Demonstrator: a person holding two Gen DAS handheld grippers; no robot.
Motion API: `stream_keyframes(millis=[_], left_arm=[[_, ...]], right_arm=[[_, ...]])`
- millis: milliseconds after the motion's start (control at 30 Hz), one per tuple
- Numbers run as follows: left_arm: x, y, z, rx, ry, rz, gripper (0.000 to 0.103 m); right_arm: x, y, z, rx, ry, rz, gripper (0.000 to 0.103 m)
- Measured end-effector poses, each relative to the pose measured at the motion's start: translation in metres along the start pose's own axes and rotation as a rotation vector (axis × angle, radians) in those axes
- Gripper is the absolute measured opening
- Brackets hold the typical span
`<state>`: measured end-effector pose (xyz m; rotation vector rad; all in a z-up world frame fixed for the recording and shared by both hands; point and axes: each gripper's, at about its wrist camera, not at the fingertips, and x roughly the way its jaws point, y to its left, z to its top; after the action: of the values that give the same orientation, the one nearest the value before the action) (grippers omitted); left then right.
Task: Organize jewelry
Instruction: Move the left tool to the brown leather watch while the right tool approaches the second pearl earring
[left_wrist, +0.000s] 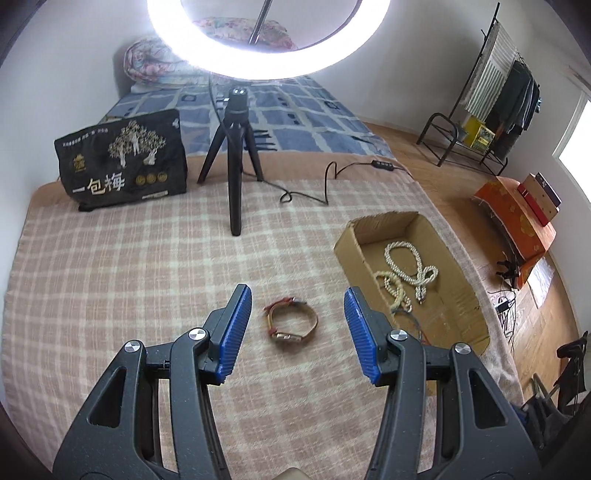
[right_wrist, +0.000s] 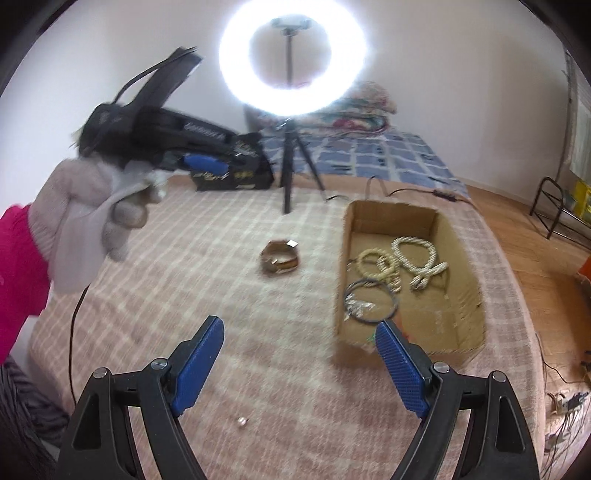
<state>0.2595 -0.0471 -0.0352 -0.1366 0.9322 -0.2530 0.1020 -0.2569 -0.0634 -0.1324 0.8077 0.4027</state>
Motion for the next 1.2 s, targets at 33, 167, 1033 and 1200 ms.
stream_keyframes(millis=[33, 167, 1033, 1200], left_arm=[[0.0, 0.001, -0.002, -0.001, 0.004, 0.001, 0.053], [0.001, 0.008, -0.008, -0.018, 0.016, -0.001, 0.053], [0.078, 0.041, -0.036, -0.103, 0.192, -0.075, 0.053], [0.091, 0.043, -0.037, -0.111, 0.21, -0.086, 0.053]], right_arm=[[0.001, 0.002, -0.004, -0.008, 0.009, 0.012, 0.082], [0.007, 0.012, -0.023, -0.055, 0.073, 0.073, 0.07], [0.037, 0.039, -0.091, 0.182, 0.279, 0.126, 0.037], [0.05, 0.032, -0.09, 0.234, 0.284, 0.118, 0.034]])
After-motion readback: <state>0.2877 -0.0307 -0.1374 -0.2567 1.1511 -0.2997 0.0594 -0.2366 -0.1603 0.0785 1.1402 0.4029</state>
